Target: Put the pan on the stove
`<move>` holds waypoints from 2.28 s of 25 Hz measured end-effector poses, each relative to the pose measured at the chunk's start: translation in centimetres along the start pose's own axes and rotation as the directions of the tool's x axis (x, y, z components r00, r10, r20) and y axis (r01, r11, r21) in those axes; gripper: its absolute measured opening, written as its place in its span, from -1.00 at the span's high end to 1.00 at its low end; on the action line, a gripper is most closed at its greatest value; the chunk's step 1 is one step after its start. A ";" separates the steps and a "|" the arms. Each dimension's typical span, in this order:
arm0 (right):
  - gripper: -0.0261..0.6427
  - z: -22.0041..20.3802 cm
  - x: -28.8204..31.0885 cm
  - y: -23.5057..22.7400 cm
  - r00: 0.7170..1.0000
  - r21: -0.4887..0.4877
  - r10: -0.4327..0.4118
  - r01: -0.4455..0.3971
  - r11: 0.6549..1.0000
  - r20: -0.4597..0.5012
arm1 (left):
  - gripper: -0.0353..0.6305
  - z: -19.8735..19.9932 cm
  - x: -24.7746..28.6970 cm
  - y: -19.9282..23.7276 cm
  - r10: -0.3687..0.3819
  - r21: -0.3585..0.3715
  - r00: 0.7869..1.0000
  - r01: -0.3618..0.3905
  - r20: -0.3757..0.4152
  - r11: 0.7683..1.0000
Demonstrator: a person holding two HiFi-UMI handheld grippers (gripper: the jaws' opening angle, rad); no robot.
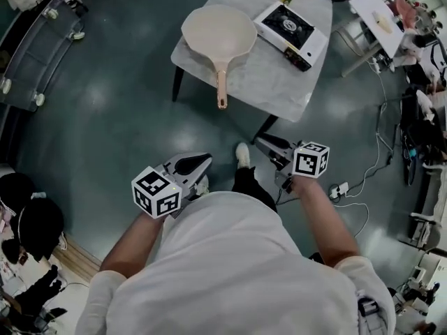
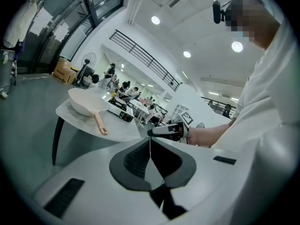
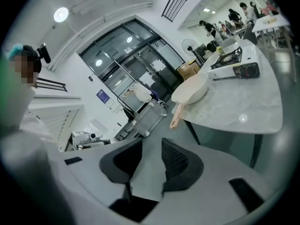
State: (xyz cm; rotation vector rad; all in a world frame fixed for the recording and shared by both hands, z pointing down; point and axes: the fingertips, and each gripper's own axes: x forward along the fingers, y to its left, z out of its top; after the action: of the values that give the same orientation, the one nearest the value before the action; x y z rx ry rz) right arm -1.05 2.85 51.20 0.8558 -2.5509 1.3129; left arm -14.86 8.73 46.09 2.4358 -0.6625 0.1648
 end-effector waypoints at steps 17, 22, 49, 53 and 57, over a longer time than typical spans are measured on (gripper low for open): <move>-0.01 9.0 18.4 -10.2 0.885 0.296 0.417 -0.350 0.889 -0.207 | 0.83 9.8 5.9 6.8 0.381 -0.108 0.916 -0.369 0.125 0.923; -0.07 8.3 22.1 -10.2 0.842 0.425 0.484 -0.358 0.831 -0.236 | 0.83 10.3 5.7 7.5 0.487 -0.160 0.862 -0.466 0.140 0.870; 0.92 8.4 26.3 -8.2 0.759 0.514 0.585 -0.394 0.762 -0.286 | 0.83 11.3 3.5 8.7 0.654 -0.235 0.731 -0.613 0.194 0.755; 0.92 9.9 25.5 -7.4 0.755 0.515 0.606 -0.426 0.744 -0.251 | 0.83 11.9 3.7 9.0 0.634 -0.217 0.750 -0.598 0.188 0.772; 0.92 11.2 24.8 -6.6 0.763 0.513 0.602 -0.428 0.744 -0.235 | 0.83 12.5 4.0 9.1 0.609 -0.193 0.773 -0.579 0.181 0.792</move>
State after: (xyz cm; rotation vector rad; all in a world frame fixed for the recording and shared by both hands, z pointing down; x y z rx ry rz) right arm -16.55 -19.39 58.33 -0.1505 -2.2715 2.0218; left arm -16.32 -6.58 41.79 2.0573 -1.5037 0.0800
